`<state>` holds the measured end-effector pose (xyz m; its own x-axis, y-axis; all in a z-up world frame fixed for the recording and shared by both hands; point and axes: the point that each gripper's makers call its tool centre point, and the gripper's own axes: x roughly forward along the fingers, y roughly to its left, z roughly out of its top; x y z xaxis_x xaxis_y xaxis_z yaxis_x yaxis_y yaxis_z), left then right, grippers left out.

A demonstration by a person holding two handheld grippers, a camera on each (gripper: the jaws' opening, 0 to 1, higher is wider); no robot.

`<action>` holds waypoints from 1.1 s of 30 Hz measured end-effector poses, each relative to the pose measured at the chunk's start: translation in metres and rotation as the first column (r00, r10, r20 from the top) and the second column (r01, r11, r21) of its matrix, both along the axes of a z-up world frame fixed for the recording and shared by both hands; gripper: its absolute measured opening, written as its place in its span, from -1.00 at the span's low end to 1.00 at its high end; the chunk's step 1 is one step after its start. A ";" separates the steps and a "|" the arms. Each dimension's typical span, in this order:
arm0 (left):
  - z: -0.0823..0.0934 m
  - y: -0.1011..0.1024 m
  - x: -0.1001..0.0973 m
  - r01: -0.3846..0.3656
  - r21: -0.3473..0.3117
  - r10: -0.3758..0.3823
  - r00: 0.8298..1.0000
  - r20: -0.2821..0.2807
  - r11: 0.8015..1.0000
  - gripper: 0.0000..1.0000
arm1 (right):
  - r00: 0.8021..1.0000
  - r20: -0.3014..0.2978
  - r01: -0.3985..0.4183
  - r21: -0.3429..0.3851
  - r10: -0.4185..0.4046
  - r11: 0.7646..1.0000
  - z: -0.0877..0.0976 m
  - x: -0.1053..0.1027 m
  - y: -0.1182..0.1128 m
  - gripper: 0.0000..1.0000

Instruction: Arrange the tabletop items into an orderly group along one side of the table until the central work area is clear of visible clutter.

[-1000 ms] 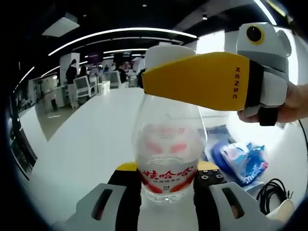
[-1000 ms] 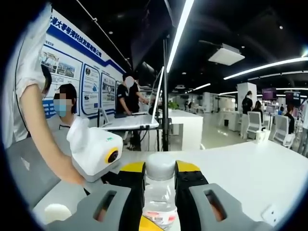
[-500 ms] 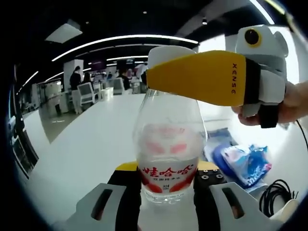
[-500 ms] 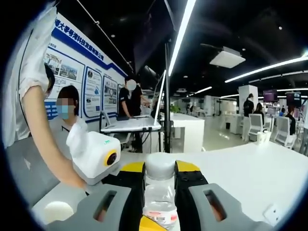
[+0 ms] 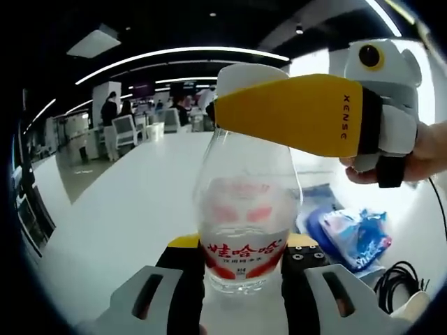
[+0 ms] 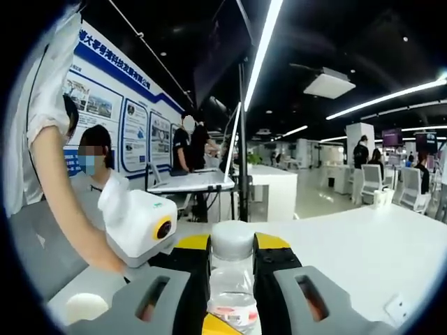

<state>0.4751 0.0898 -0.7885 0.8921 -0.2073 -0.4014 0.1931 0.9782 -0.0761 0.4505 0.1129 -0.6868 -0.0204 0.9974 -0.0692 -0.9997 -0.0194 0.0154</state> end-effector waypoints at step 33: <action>0.065 -0.013 -0.032 0.105 -0.036 -0.104 0.994 0.027 0.994 0.92 | 0.972 -0.022 0.233 -0.084 -0.236 0.969 0.032 -0.003 -0.029 0.31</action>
<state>0.4436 0.0764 -0.7232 0.8742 -0.3148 -0.3696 0.2967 0.9490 -0.1065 0.4477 0.0844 -0.6550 0.2099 0.9659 -0.1518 -0.9752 0.2180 0.0386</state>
